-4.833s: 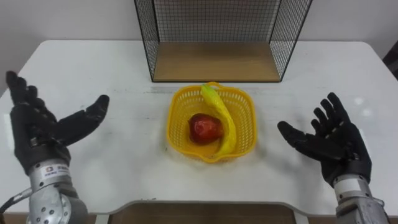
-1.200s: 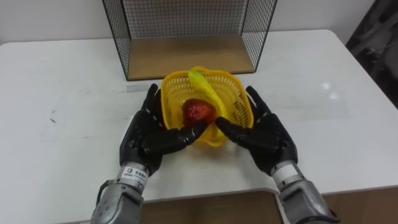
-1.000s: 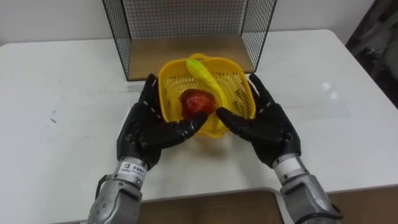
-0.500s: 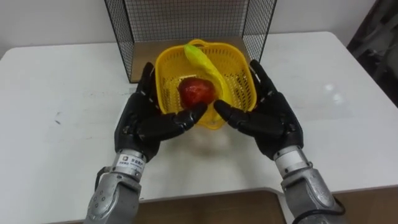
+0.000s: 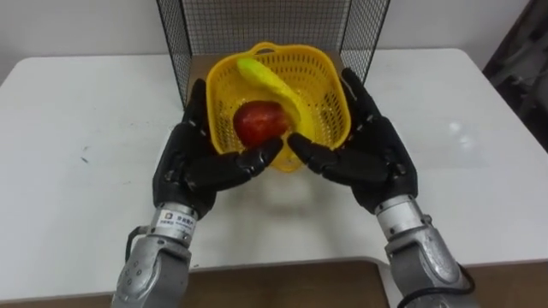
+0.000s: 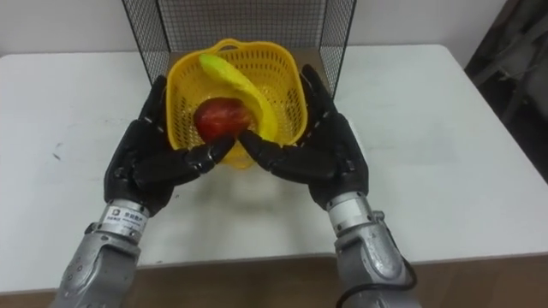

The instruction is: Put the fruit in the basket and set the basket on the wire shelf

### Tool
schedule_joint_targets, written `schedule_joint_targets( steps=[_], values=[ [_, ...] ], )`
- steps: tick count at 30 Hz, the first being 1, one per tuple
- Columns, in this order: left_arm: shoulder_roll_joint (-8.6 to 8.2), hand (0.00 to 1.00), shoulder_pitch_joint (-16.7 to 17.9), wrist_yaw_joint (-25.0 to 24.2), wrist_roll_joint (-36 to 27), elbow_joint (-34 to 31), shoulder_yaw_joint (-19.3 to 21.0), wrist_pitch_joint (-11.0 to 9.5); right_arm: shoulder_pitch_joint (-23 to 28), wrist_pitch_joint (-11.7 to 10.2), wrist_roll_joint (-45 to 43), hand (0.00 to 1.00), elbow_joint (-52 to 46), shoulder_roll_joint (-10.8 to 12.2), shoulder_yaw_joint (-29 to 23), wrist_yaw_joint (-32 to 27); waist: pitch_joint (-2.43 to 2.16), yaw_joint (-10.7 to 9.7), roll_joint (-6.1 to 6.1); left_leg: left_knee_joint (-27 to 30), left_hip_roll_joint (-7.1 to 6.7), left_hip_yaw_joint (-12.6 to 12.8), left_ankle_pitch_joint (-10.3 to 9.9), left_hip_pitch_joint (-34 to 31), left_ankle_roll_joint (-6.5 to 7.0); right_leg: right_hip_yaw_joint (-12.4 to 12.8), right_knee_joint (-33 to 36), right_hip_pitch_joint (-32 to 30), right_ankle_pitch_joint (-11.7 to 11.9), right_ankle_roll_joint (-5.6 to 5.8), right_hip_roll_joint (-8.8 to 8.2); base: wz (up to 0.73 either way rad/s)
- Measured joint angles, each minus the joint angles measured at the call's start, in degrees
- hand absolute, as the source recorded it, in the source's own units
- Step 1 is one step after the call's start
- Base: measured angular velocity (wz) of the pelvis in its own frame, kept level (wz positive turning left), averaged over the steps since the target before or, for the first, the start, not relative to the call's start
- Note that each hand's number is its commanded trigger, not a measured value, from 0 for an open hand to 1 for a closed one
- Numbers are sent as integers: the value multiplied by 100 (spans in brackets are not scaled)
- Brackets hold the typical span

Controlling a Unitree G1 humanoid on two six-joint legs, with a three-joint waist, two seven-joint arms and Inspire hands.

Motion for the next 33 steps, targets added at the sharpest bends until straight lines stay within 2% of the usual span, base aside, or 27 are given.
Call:
schedule_joint_targets(
  steps=[2,3,5,8,9,10,11,12,13,14,15,16,19,22,25,28,29,30,31,32,33],
  values=[
    [-1,0,2,0,-2,1,9,-7,-1,-17,10,0,7,-2,-2,43,7,54,-26,424,86,-19,-197,-132,-53,20,405,-155,-259,-58,32,-9],
    [15,0,14,0,4,3,8,-6,-1,-16,7,0,45,-34,4,52,12,77,-43,642,127,-21,-219,-206,-68,85,546,-196,-367,-79,79,-8],
    [13,0,12,0,6,3,13,-6,-1,-15,8,0,56,-33,27,53,9,81,-20,945,208,-74,-214,-351,-68,96,627,-227,-404,-125,157,-5],
    [14,0,12,0,-9,3,57,-5,-9,-16,6,0,53,-21,40,58,-30,91,19,1131,263,-120,-195,-494,-75,132,746,-326,-441,-203,197,-4],
    [33,0,14,0,1,4,62,-4,-11,-16,10,0,56,-3,66,59,-25,108,17,1373,276,-129,-73,-675,-53,195,741,-293,-423,-236,173,0],
    [63,0,22,0,1,4,70,-5,-8,-16,12,0,64,-13,88,59,1,130,2,1466,246,-147,-59,-820,-56,251,733,-289,-417,-247,158,12],
    [91,0,21,0,0,6,65,-5,-10,-16,18,0,67,-38,73,58,-15,64,-19,1105,6,-186,-48,-1039,-25,339,706,-298,-417,-246,118,24],
    [56,0,10,0,-4,5,21,-6,-17,-15,20,0,65,-65,15,58,-20,48,-31,502,-261,-208,243,-1281,121,357,712,-337,-440,-209,48,8],
    [16,0,29,0,-2,5,6,-7,-14,-2,18,0,69,-75,10,58,-37,92,-11,315,-371,-260,547,-1333,167,441,716,-345,-451,-187,40,-33],
    [11,0,60,0,9,4,3,-10,-8,6,5,0,70,-104,30,59,-63,204,-35,80,-449,-264,890,-1283,326,505,695,-323,-471,-146,15,-26],
    [50,0,40,0,8,4,47,-11,14,5,4,0,51,-66,33,72,-112,171,-139,-65,-526,-259,932,-1187,361,474,583,-311,-470,-99,-31,-11],
    [51,0,37,0,10,4,52,-17,13,5,4,0,42,-75,38,86,-127,171,-163,-93,-540,-255,949,-1164,391,473,511,-282,-454,-86,-38,6],
    [82,0,37,0,11,4,50,-25,13,-8,-3,0,8,-78,54,100,-132,181,-170,-66,-579,-254,877,-1053,418,444,270,-91,-389,-80,-41,-2],
    [108,0,10,0,-1,3,42,-43,13,-10,-8,0,-18,-95,74,96,-119,176,-166,-47,-645,-289,787,-1045,429,359,261,-50,-448,-50,-154,6],
    [105,0,10,0,-13,4,31,-54,13,-13,22,0,-34,-113,80,96,-92,169,-196,-1,-773,-241,704,-1041,464,355,340,-40,-577,-19,-248,7],
    [96,0,11,0,-10,4,21,-67,-5,-14,-16,0,-40,-95,62,86,-42,161,-279,44,-914,-216,559,-1081,537,323,557,-108,-749,53,-406,7],
    [82,0,12,0,-15,4,0,-67,-8,-10,-21,0,-39,-101,55,70,-39,142,-296,104,-978,-203,465,-1082,586,312,895,-177,-830,142,-462,3],
    [82,0,11,0,-12,4,-6,-67,-14,-11,-8,0,-39,-100,73,46,-33,133,-287,200,-1023,-150,406,-1055,640,306,1456,-364,-820,176,-557,4],
    [87,0,10,0,-12,3,-5,-68,-13,-10,-8,0,-37,-101,84,25,-31,110,-285,255,-1032,-128,358,-1026,677,320,1719,-446,-800,210,-615,10],
    [90,0,10,1,-18,3,-10,-68,-13,-12,-13,0,-37,-113,92,5,-25,81,-270,381,-1054,-93,227,-972,731,334,2177,-605,-711,334,-702,3],
    [96,0,7,1,-5,4,-5,-69,-24,-13,-35,0,-38,-107,100,-13,-25,82,-253,442,-1057,-71,124,-918,771,319,2448,-695,-616,410,-740,-6]
  ],
)
